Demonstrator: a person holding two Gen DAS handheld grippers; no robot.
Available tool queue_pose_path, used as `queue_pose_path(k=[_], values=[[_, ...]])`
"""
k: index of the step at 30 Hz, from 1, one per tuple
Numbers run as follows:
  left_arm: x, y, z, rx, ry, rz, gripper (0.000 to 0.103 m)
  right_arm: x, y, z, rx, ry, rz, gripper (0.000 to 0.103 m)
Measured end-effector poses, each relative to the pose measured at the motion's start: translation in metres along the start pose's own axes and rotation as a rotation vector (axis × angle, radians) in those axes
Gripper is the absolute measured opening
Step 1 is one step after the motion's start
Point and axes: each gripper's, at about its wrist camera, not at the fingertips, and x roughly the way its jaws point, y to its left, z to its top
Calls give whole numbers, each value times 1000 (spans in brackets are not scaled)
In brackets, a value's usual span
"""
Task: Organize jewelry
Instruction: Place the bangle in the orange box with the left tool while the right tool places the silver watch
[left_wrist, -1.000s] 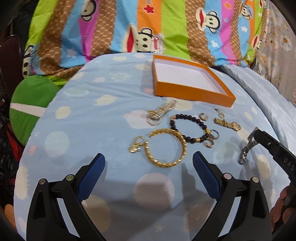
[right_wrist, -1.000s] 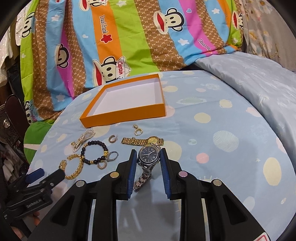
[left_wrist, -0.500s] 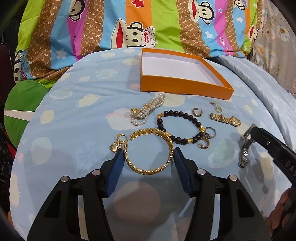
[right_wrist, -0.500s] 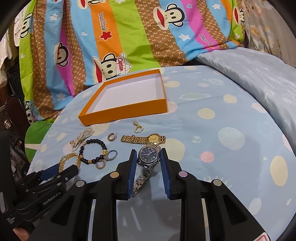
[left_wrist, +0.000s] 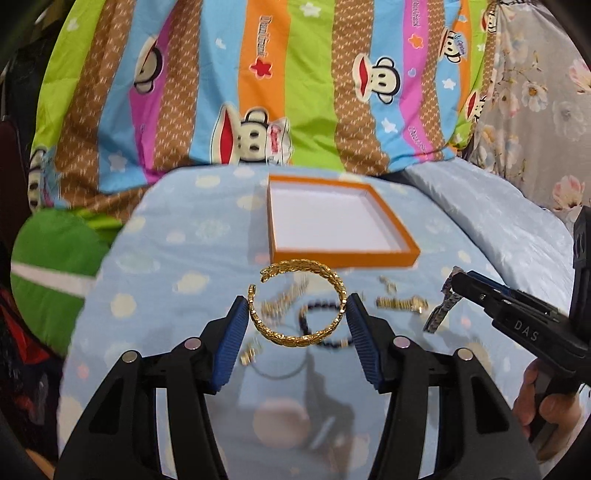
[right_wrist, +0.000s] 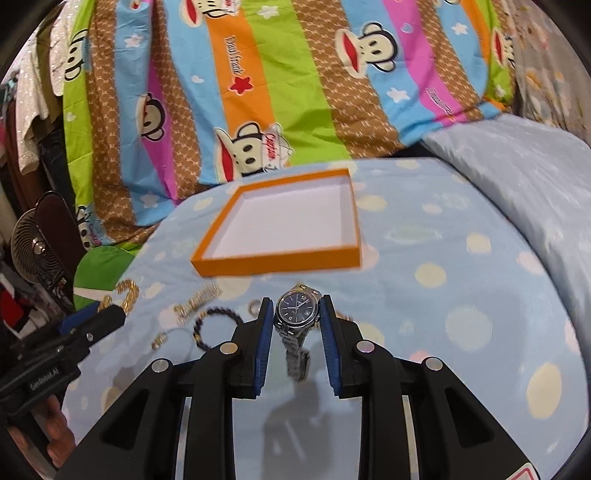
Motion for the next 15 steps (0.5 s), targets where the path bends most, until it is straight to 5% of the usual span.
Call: queue_pose_path(k=[7, 15], values=[[41, -5, 78, 82, -86, 40, 53, 34, -1, 77, -67, -18, 52, 24], [151, -10, 110, 126, 38, 7, 53, 143, -27, 119, -67, 179, 50, 24]])
